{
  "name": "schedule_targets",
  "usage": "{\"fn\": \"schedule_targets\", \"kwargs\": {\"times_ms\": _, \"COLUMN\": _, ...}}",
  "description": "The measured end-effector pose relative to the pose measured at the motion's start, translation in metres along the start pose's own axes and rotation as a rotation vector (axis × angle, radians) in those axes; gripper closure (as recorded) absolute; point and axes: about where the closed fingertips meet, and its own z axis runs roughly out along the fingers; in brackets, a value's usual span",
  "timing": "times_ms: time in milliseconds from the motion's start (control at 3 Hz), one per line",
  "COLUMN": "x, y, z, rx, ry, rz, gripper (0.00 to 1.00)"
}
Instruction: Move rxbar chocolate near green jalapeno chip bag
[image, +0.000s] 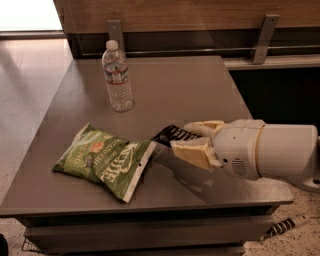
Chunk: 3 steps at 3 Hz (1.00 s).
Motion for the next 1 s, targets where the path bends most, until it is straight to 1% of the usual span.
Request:
{"fn": "schedule_targets", "kwargs": {"times_ms": 667, "x": -0.0076, "y": 0.005, "z": 0.0023, "rx": -0.003, "ry": 0.005, "rz": -0.023, "gripper": 0.27}}
{"fn": "schedule_targets", "kwargs": {"times_ms": 1000, "x": -0.0101, "y": 0.0074, "z": 0.0028, "rx": -0.003, "ry": 0.008, "rz": -0.03, "gripper": 0.0}}
